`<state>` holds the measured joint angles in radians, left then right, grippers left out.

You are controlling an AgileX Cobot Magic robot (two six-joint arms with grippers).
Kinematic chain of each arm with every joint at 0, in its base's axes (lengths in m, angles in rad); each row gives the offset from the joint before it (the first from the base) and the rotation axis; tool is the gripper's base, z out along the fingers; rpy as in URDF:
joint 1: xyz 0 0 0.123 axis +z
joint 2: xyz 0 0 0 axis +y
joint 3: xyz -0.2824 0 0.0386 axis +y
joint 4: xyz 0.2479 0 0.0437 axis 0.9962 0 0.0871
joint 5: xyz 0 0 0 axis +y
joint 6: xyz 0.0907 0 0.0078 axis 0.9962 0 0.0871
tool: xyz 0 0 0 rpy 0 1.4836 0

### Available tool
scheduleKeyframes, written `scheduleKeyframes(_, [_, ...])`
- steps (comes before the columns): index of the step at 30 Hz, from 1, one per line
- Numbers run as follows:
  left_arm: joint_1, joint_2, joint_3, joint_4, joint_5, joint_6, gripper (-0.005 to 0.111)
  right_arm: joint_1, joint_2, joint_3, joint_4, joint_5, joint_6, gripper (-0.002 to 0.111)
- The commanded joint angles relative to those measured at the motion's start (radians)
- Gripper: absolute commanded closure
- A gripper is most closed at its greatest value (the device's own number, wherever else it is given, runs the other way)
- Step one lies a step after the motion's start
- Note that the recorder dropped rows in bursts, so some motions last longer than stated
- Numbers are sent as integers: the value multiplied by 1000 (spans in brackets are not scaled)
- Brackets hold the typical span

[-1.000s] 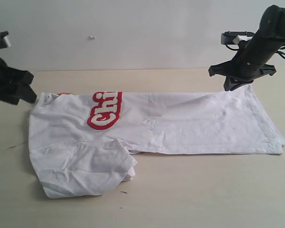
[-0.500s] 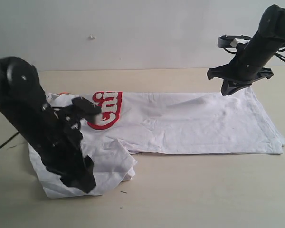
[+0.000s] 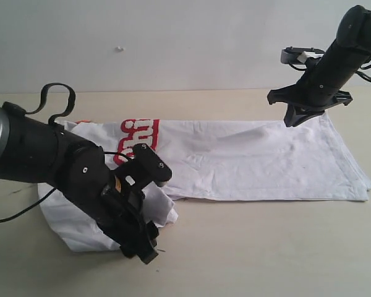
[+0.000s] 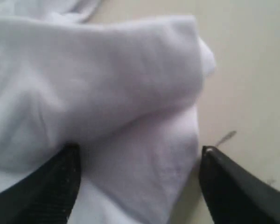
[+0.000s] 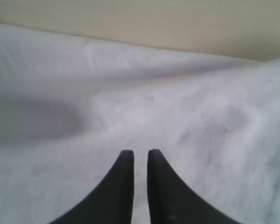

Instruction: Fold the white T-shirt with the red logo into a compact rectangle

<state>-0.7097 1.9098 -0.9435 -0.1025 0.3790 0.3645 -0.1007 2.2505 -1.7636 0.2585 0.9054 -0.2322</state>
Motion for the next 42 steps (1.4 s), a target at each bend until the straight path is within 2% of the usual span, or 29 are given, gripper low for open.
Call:
scheduleKeyframes(1, [2,-18,9,80,45,-56,37,-4,-10,3,3,-9,-14,95])
scheduleKeyframes(4, [2,-98,9,120,82,-79,37,-4,-10,3,3,-27,-18,95])
scheduleKeyframes(9, [0,-153,9,165,29,-188,37,-4,-10,3,3,-27,-20,95])
scheduleKeyframes(15, [-78,-99,10,149,129,-186,37,-4,-10,3,3,-17,-28,95])
scheduleKeyframes(20, [-88,-67,10,239,28,-309,37,-4,-10,3,3,-6,-28,95])
scheduleKeyframes(25, [-88,-14,10,334,16,-378,39,-4,-10,3,3,2,-28,95])
scheduleKeyframes(28, [-87,-14,10,438,27,-470,55,-4,-10,3,5,4,-28,95])
scheduleKeyframes(34, [-87,-43,10,479,52,-489,106,-4,-10,3,7,-2,-28,95])
scheduleKeyframes(38, [-95,-104,10,484,52,-482,107,-4,-10,3,7,-4,-30,95])
scheduleKeyframes(42, [-100,-198,10,493,70,-403,107,-4,-10,3,7,-12,-29,95])
